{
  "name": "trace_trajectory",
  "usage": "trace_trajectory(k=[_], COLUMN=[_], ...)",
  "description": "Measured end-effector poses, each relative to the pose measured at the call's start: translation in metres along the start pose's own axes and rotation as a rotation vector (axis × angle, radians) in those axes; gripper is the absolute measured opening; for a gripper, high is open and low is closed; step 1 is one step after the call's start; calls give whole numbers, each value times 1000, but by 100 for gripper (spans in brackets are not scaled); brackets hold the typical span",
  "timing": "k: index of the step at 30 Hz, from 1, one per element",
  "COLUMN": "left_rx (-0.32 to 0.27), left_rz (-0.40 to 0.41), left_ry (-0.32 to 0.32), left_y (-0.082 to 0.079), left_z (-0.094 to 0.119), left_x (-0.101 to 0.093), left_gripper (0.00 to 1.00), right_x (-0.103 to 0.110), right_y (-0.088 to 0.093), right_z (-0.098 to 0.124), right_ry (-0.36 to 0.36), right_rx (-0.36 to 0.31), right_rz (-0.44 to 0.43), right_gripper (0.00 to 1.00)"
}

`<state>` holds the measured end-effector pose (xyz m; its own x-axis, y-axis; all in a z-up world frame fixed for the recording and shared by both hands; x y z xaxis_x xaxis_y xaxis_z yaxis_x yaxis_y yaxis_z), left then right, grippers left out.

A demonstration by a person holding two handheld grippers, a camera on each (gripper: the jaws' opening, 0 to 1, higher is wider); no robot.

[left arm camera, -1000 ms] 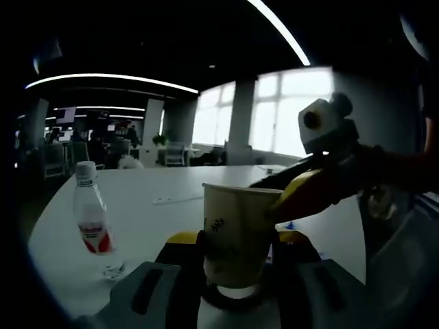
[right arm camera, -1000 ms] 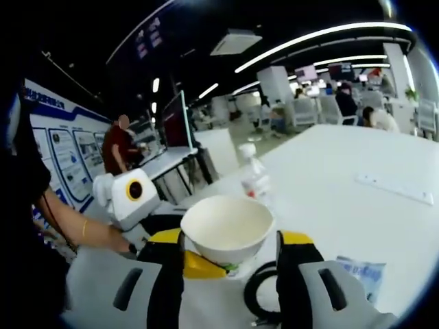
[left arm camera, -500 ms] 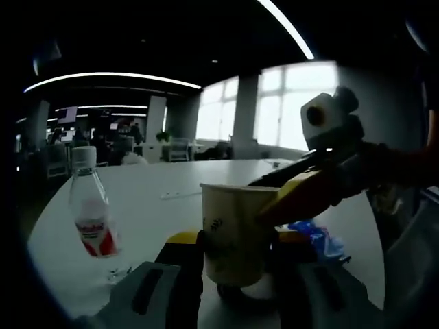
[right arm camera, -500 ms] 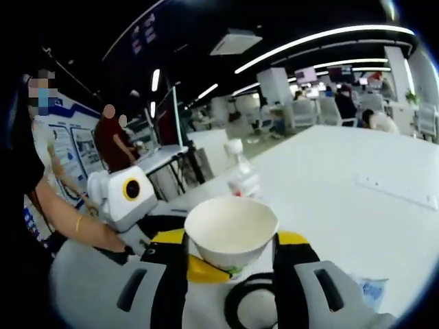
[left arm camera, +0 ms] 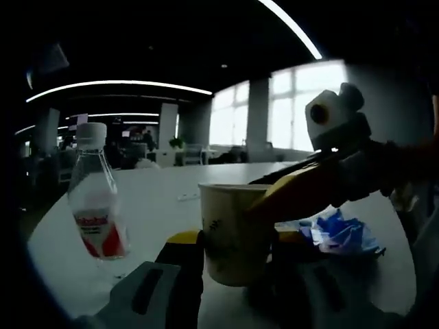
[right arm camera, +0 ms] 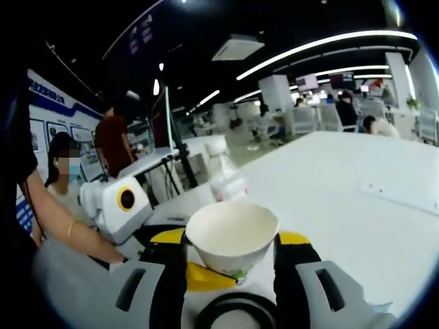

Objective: Arrange the tabletop items into an orderly group along one side of the table until the central work area is clear of visible clutter.

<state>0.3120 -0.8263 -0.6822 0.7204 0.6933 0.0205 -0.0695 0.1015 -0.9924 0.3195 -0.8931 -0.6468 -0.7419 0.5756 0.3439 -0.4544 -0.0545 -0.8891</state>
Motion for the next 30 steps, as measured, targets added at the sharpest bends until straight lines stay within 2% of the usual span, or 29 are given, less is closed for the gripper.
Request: trace_trajectory(k=[9, 12, 19, 30], left_rx=[11, 13, 15, 22], left_rz=[17, -8, -8, -18], left_ry=[-44, -61, -84, -135], left_y=[13, 17, 23, 32], left_z=[-11, -15, -21, -23], left_x=[9, 12, 22, 33], left_gripper=[37, 37, 37, 37], right_x=[-15, -22, -30, -37], right_y=[9, 11, 12, 13], right_z=[-14, -19, -29, -42], right_ry=[7, 10, 17, 30], right_rx=[6, 1, -14, -21], right_rz=[2, -10, -15, 45], right_gripper=[47, 47, 47, 47])
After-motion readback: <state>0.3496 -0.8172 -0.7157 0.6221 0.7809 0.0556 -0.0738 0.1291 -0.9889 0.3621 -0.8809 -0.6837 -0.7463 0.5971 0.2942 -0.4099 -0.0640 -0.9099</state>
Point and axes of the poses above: the point that each gripper's makers call its tool centre point, and the gripper's own axes: z roughly backward along the fingers, x roughly to its left, y roughly out of its underside, the point moved 5 cm from there along z, roughly backward along the fingers, and after that the axes turned 5 degrees about -z, right-handed, at the moved point
